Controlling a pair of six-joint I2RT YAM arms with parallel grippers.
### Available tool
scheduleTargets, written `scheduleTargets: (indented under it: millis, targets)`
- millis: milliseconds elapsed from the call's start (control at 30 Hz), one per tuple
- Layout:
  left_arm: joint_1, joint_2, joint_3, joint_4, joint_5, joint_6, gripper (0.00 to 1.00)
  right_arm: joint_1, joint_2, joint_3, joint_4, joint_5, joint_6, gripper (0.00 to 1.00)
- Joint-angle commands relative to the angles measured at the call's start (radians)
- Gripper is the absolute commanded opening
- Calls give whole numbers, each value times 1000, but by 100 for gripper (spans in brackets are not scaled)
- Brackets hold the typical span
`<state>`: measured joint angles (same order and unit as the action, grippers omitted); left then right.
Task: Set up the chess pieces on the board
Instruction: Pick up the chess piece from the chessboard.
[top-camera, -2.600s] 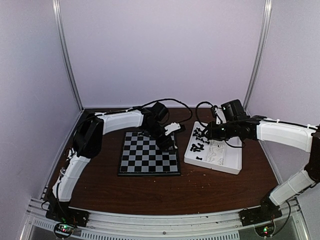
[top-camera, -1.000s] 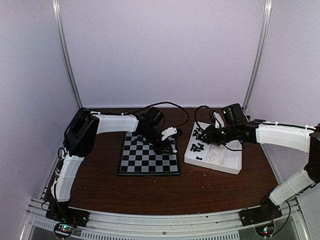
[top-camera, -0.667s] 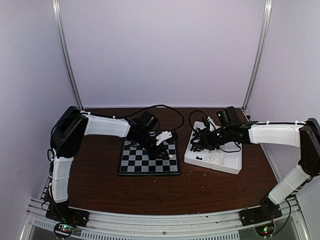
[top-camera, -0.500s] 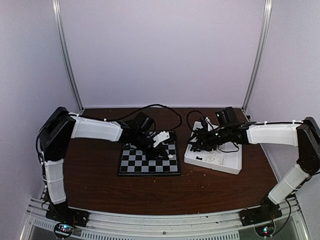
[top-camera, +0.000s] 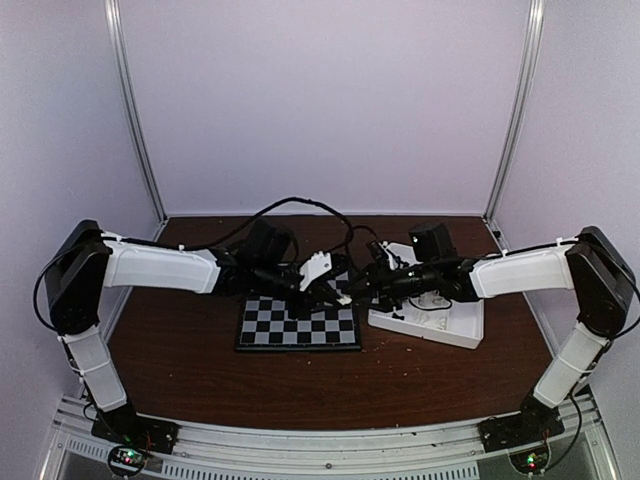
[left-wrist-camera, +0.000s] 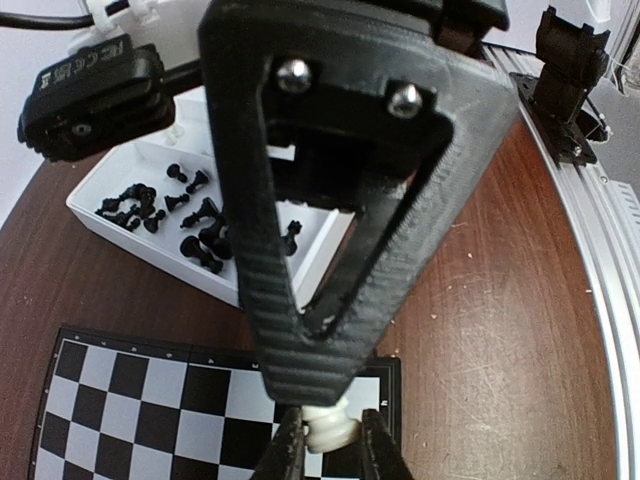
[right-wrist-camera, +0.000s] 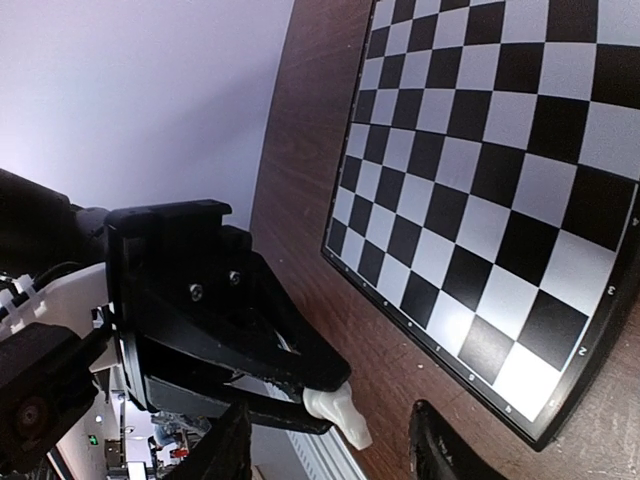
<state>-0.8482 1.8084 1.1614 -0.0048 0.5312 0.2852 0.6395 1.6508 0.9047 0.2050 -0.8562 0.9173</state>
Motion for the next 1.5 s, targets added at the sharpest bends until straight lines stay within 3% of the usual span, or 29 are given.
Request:
scheduleTargets:
  millis: [0,400,633,767,1267,1467]
  targets:
    - [-2,-40,-5,60,-3,9,10,12,26,0,146,-60,67,51]
    - [-1,-53,-6,62,-5,20,11,17,29,-25,222,-74,117,23]
    - [-2,-60,-9,63,-16,19,10,18,33,-30,231,-75,122,17]
    - [-2,-57,-8,66,-23,15,10,18,36,-36,248,-82,132,24]
    - [0,-44,12,80,-22,-10,10,18,36,-71,306,-91,156,23]
    - [0,-40,16,79,-26,-15,11,20,40,-74,315,-95,158,12]
